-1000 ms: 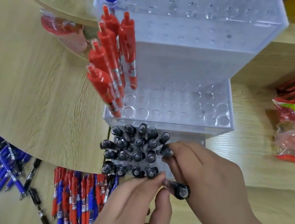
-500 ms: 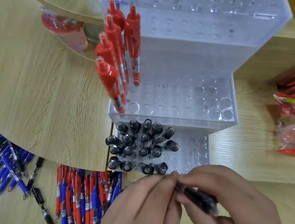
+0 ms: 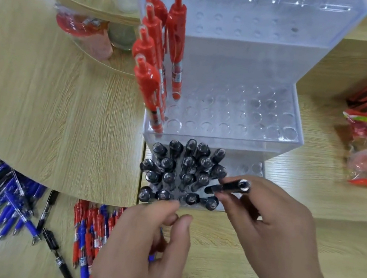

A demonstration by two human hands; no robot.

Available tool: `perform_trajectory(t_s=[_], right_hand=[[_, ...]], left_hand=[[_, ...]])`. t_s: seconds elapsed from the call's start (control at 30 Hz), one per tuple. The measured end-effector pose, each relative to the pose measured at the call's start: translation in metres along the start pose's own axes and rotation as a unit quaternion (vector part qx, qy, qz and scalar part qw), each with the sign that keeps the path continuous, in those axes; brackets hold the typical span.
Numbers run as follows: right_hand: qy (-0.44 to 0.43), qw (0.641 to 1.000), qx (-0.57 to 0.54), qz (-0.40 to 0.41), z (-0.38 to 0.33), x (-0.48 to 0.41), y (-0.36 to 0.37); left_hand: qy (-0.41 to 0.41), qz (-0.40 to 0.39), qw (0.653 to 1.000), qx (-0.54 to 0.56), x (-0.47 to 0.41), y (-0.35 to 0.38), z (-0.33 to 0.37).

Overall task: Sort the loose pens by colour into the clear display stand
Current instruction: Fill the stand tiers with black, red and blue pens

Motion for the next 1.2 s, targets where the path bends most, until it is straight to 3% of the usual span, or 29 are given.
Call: perform_trajectory(t_s=[0.07,0.17,0.37,0.57,0.63,0.73,0.83,1.03,1.2], right_hand=[[-0.001,0.998,0.057,-0.035,0.001,0.001,0.007],[-0.011,0.993,0.106,-0.047,0.000,0.000,0.013],[-0.044,0.987,0.151,-0.037,-0.004,0.000,0.012],[0.032,0.997,0.066,-0.001,-0.010,0.052,0.027],[0.075,0.996,0.028,-0.047,-0.018,0.076,0.056],[0.167,0.968,-0.001,-0.189,-0.025,0.102,0.116],[0.205,0.937,0.013,-0.283,-0.025,0.112,0.171],[0.277,0.924,0.012,-0.261,-0.012,0.108,0.209],[0.294,0.915,0.020,-0.277,-0.007,0.101,0.212]], left_hand=[[0.023,-0.016,0.999,0.022,-0.004,0.005,-0.002],[0.064,0.027,0.997,0.040,-0.001,0.005,0.006],[0.049,0.019,0.998,0.040,-0.002,-0.008,-0.013],[-0.091,0.110,0.986,0.081,0.014,-0.034,-0.079],[-0.166,0.118,0.976,0.082,0.018,-0.041,-0.115],[-0.279,0.074,0.957,0.001,0.026,-0.046,-0.169],[-0.330,0.017,0.941,-0.076,0.027,-0.042,-0.201],[-0.235,-0.190,0.936,-0.179,0.027,0.012,-0.198],[-0.229,-0.220,0.909,-0.271,0.023,0.035,-0.196]])
Point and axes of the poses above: each hand's wrist, its own x-axis away from the middle knuckle, its own y-axis out of the palm, z = x × y, the point moved 3 cm from there along -x, towards the middle knuckle, and after that the axes turned 15 degrees about -y, right-handed, at the moved point
